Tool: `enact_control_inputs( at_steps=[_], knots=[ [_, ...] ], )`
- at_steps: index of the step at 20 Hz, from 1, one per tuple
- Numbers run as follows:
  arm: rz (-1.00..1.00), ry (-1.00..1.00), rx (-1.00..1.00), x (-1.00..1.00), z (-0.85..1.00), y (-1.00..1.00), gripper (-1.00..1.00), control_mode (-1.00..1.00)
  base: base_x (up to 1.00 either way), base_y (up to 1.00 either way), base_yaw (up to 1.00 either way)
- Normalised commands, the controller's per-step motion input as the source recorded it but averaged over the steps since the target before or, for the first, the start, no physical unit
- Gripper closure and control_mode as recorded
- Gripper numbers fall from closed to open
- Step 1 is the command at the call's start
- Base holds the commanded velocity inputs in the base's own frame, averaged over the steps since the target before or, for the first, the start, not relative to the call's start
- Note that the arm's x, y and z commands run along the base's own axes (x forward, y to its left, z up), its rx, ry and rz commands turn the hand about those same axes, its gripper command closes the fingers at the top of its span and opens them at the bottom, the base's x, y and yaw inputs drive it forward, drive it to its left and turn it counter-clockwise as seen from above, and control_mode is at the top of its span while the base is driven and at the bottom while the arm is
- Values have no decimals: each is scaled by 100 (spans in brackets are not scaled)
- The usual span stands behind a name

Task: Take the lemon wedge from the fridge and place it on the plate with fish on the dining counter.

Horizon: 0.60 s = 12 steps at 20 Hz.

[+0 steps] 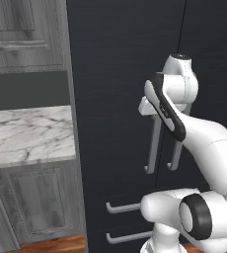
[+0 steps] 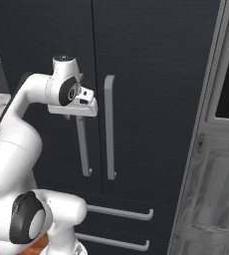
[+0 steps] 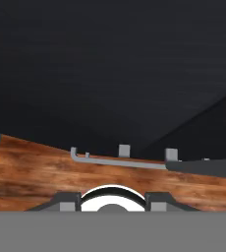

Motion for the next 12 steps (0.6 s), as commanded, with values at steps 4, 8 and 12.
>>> enact_control_inputs(
  at_steps=[4, 8, 12],
  knots=[
    [0, 1, 0, -17, -2, 0, -100, -100, 0, 0, 0],
    [0, 0, 0, -1, 0, 0, -100, -100, 0, 0, 0],
    [-1, -5, 0, -10, 0, -36, -100, -100, 0, 0, 0]
  ],
)
